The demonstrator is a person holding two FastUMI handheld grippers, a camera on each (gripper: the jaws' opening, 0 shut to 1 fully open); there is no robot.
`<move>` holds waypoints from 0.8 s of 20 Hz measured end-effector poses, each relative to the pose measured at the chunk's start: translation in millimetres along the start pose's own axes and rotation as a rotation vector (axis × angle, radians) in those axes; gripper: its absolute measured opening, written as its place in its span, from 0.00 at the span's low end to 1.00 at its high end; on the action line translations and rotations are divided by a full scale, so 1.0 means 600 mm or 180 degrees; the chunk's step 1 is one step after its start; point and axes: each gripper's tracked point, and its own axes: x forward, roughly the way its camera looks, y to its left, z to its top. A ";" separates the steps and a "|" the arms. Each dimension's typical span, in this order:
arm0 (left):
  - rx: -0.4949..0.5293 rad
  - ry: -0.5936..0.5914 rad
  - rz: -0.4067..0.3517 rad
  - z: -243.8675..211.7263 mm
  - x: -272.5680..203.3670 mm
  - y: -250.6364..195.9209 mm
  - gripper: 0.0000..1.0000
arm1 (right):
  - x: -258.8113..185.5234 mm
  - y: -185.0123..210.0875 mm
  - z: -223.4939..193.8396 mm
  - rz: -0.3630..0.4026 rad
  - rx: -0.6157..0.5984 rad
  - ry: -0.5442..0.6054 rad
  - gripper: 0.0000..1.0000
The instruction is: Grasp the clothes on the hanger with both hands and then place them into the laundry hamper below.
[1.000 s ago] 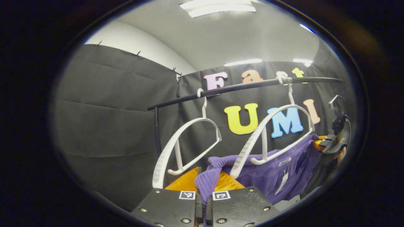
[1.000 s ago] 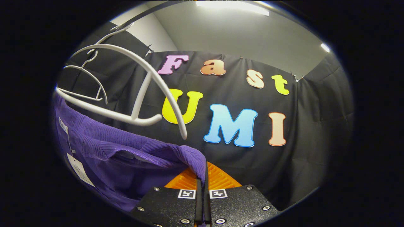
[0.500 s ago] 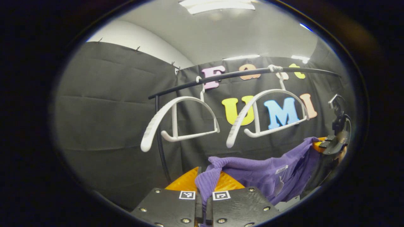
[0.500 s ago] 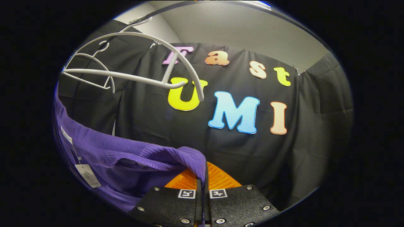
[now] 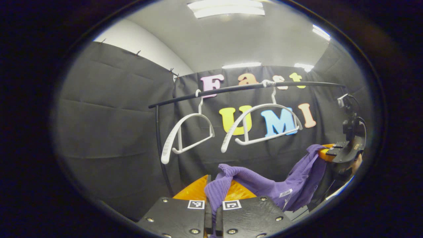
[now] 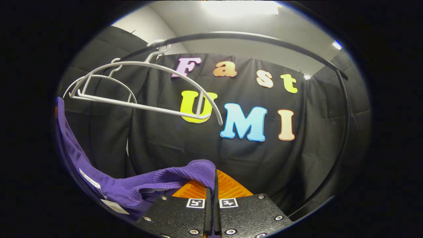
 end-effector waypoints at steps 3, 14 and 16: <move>-0.0073 -0.0117 -0.0171 0.034 -0.027 -0.011 0.05 | -0.063 0.024 0.047 0.0032 0.0044 -0.0107 0.00; -0.0304 -0.0299 -0.0819 0.069 -0.122 -0.061 0.05 | -0.280 0.150 0.134 0.0155 0.0172 -0.0330 0.02; -0.0327 -0.0275 -0.0941 0.063 -0.135 -0.070 0.05 | -0.303 0.176 0.126 0.0181 0.0216 -0.0269 0.01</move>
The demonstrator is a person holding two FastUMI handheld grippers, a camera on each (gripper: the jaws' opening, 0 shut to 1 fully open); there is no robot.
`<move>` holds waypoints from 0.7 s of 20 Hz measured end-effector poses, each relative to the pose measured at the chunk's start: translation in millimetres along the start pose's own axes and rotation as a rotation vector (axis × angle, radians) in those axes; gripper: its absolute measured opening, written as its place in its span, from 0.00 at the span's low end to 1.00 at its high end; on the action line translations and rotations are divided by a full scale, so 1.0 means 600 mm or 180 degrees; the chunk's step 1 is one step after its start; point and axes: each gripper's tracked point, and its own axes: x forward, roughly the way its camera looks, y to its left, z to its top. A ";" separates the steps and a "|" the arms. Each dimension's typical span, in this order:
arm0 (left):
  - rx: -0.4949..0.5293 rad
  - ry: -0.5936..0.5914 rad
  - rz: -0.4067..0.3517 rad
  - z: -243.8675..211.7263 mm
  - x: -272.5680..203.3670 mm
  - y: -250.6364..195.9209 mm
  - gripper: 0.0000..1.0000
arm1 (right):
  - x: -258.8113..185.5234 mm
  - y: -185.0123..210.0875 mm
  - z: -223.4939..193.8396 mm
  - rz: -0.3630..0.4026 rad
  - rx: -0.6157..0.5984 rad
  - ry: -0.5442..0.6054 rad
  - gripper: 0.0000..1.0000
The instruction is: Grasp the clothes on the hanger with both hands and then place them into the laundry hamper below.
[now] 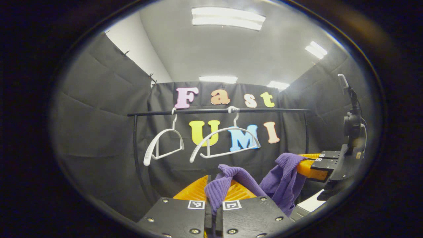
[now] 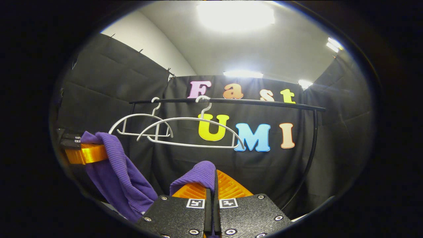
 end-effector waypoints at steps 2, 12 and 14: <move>-0.0050 0.0007 -0.0126 -0.006 -0.013 -0.013 0.05 | -0.021 0.022 -0.012 0.0014 0.0037 0.0064 0.02; -0.0240 0.0575 -0.0361 -0.187 -0.017 -0.055 0.05 | -0.065 0.086 -0.179 0.0113 0.0211 0.0766 0.01; -0.0254 0.0754 -0.0368 -0.237 -0.014 -0.064 0.09 | -0.071 0.084 -0.228 0.0101 0.0244 0.0953 0.02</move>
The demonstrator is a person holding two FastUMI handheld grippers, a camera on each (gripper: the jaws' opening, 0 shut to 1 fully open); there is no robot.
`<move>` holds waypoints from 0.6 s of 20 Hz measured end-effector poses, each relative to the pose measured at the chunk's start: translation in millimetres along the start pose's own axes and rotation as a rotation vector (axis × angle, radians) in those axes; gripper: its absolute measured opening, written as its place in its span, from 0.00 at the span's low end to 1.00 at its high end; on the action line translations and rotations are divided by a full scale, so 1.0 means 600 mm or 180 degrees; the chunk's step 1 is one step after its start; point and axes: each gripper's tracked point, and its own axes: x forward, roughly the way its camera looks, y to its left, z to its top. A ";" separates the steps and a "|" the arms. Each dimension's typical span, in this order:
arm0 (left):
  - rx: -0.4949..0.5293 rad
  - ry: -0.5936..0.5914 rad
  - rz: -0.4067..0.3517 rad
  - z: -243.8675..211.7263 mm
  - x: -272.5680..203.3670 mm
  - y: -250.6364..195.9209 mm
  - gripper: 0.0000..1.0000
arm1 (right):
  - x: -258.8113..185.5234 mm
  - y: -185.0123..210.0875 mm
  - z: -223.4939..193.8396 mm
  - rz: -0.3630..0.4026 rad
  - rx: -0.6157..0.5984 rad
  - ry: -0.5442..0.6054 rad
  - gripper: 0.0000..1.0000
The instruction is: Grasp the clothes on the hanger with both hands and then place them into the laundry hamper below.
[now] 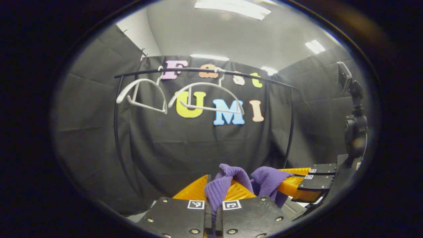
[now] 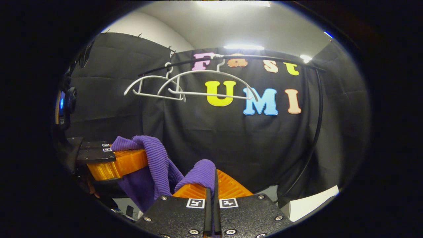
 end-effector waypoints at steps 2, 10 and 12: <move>-0.0025 0.0178 0.0002 -0.043 0.008 -0.002 0.05 | 0.007 -0.004 -0.047 -0.0012 0.0035 0.0180 0.01; -0.0035 0.0694 0.0082 -0.191 0.014 0.023 0.05 | 0.022 -0.006 -0.186 -0.0005 0.0121 0.0735 0.03; -0.0024 0.0815 0.0097 -0.226 0.014 0.027 0.05 | 0.025 -0.007 -0.217 -0.0010 0.0143 0.0881 0.04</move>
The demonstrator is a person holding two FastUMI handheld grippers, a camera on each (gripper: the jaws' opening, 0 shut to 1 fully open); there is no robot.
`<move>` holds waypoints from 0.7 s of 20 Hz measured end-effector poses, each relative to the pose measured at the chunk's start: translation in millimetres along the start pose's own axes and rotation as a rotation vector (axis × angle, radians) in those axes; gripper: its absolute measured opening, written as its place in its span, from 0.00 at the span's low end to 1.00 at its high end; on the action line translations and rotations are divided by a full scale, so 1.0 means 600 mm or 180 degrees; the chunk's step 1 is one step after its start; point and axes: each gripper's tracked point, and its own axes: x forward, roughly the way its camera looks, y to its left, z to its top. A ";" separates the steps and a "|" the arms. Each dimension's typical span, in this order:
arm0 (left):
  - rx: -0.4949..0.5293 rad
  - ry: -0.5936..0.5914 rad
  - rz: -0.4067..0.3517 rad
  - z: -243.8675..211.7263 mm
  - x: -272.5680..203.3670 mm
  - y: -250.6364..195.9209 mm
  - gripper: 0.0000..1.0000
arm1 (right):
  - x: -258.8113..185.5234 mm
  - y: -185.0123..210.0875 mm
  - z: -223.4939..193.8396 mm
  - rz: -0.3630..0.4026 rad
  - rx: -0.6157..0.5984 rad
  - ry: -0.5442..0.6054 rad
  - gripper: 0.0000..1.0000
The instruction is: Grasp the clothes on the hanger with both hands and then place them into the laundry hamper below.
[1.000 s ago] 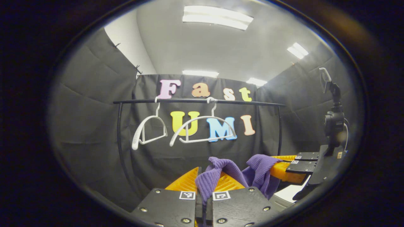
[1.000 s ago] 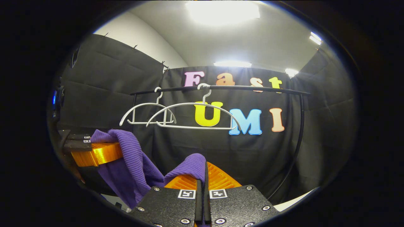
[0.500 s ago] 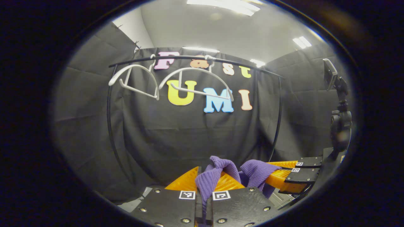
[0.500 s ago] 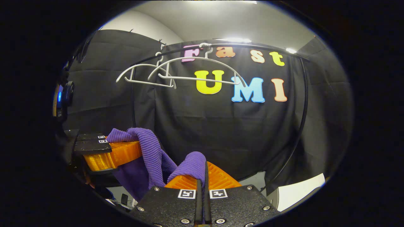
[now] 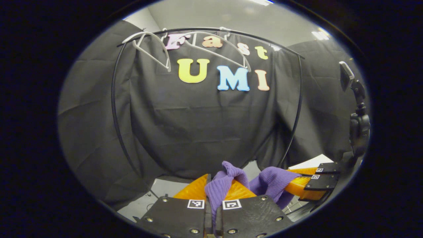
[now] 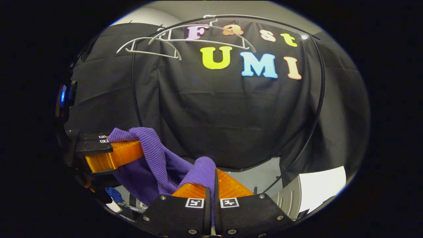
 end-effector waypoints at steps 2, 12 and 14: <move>0.0015 0.0147 0.0003 -0.040 0.007 0.000 0.05 | 0.010 -0.001 -0.033 -0.0012 0.0020 0.0166 0.04; 0.0225 0.0874 -0.0063 -0.205 0.013 0.008 0.05 | 0.023 0.005 -0.157 0.0013 0.0034 0.0793 0.10; 0.0238 0.0956 -0.0054 -0.221 0.011 0.007 0.05 | 0.023 0.004 -0.179 0.0029 -0.0032 0.0919 0.11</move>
